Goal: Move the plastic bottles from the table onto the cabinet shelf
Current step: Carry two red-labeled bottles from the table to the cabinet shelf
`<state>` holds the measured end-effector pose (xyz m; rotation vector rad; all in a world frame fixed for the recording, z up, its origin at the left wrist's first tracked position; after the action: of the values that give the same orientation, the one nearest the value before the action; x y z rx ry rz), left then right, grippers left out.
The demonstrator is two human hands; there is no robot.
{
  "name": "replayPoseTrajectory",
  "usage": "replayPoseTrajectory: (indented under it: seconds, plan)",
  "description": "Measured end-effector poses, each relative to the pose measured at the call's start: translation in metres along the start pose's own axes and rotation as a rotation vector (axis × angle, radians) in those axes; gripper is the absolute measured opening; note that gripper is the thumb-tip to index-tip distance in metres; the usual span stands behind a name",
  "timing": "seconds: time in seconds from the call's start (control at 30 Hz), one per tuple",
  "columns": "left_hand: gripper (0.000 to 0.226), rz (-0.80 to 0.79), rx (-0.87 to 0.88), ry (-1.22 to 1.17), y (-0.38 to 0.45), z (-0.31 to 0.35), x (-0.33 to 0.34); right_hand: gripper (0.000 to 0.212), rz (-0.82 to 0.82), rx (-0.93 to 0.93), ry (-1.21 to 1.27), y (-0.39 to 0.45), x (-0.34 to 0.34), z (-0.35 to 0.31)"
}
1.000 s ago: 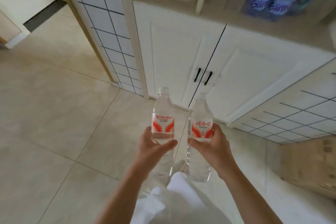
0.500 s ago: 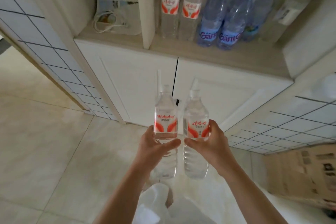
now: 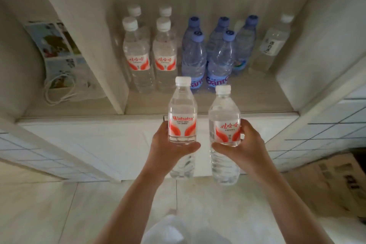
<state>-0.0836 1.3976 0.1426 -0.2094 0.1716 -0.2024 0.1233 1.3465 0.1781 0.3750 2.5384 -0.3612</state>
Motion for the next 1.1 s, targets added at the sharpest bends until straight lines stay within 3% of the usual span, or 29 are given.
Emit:
replayPoseTrajectory:
  seconds: [0.23, 0.4, 0.7, 1.1]
  plan:
    - [0.067, -0.062, 0.136, 0.021, 0.049, 0.048, 0.054, 0.064, 0.248, -0.032, 0.041, 0.041, -0.079, 0.003]
    - [0.07, -0.051, 0.183, -0.022, 0.076, 0.073, 0.106, 0.068, 0.33, -0.095, 0.101, 0.069, -0.124, 0.011]
    - [0.072, 0.092, 0.275, -0.06, 0.103, 0.094, 0.171, 0.074, 0.32, -0.214, 0.143, 0.122, -0.155, 0.028]
    - [0.075, 0.17, 0.292, -0.001, 0.115, 0.087, 0.18, 0.082, 0.235, -0.312, 0.068, 0.142, -0.15, 0.039]
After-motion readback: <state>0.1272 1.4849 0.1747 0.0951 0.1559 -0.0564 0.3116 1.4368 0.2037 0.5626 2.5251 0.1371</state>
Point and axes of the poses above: each hand's wrist, its own y-axis towards the middle knuckle, its own x-axis out of the palm, z = x × y, the point moved 8 cm from there along y, towards the middle knuckle, and after that the axes turned 2 degrees about -z, right-handed, at the moved point
